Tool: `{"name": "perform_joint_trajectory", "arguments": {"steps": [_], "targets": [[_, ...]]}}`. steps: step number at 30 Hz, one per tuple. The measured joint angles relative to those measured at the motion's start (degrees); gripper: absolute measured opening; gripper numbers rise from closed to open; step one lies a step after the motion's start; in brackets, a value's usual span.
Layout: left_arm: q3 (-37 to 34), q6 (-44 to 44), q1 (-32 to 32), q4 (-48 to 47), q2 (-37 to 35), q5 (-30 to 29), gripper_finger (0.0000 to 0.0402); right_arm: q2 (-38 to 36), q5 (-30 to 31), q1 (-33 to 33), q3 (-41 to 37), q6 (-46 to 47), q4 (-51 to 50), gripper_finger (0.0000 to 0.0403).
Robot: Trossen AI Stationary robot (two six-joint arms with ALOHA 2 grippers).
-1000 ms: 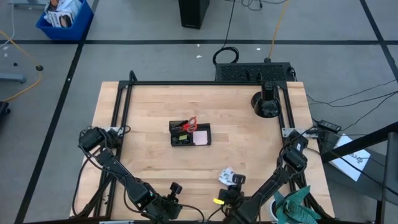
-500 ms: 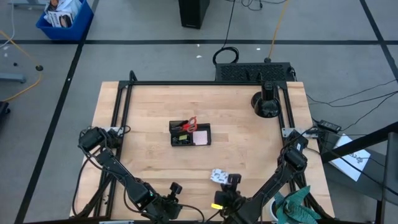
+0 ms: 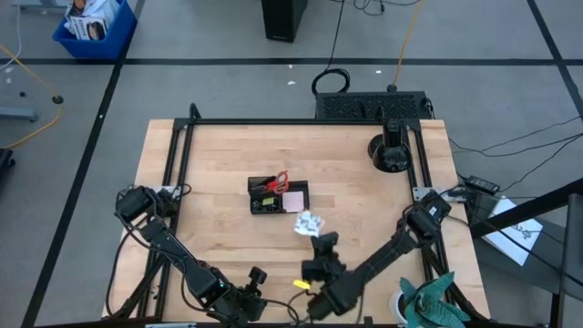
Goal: Pick and place office supplies into organizer
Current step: Put the pink sticky notes into the black desk organizer
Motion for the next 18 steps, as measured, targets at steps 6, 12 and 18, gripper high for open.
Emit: {"name": "perform_joint_trajectory", "arguments": {"steps": [6,12,18], "targets": [[0.0,0.1,-0.5,-0.2,0.0,0.0,0.0026,-0.1,4.8,-4.1,0.0,-13.2,2.1,0.0000],[0.0,0.5,-1.6,-1.3,0.0,0.0,0.0026,-0.1,3.5,-8.7,0.0,-15.7,4.4,0.0000],[0.0,0.5,-1.9,-1.8,0.0,0.0,0.0026,-0.1,-2.2,-13.3,0.0,-16.5,14.1,0.0000]]}}
